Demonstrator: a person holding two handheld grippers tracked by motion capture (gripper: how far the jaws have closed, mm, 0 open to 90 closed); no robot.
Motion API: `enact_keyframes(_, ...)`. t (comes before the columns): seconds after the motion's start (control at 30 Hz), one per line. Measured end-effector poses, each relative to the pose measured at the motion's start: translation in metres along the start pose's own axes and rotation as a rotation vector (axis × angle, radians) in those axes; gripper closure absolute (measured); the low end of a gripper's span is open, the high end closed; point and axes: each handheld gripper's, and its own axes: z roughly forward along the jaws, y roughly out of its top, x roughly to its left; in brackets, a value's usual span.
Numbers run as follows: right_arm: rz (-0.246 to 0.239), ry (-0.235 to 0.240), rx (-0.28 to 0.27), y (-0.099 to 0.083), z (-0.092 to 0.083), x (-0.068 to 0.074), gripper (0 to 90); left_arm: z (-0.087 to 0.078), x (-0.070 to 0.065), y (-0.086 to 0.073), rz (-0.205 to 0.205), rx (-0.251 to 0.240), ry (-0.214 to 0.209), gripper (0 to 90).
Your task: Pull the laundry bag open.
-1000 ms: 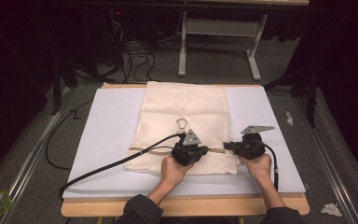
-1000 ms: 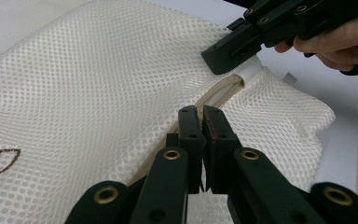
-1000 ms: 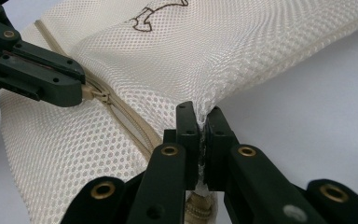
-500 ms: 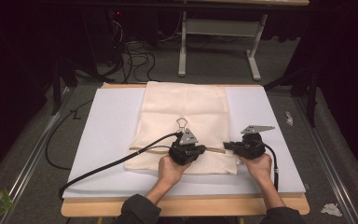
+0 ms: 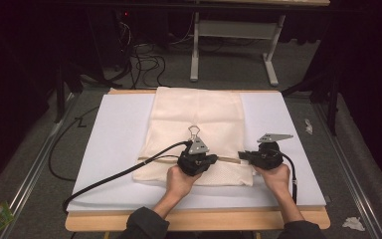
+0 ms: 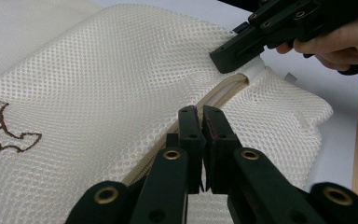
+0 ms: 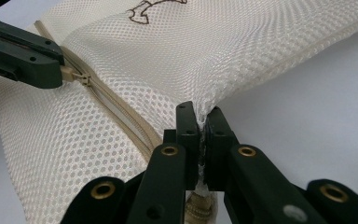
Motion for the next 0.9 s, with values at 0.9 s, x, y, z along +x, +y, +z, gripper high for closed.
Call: enact_keyframes(0.9, 0.003, -0.004, 0.002, 0.0, 0.001, 0.0, 88.2, -0.017, 0.006, -0.001, -0.001, -0.014, 0.023, 87.3)
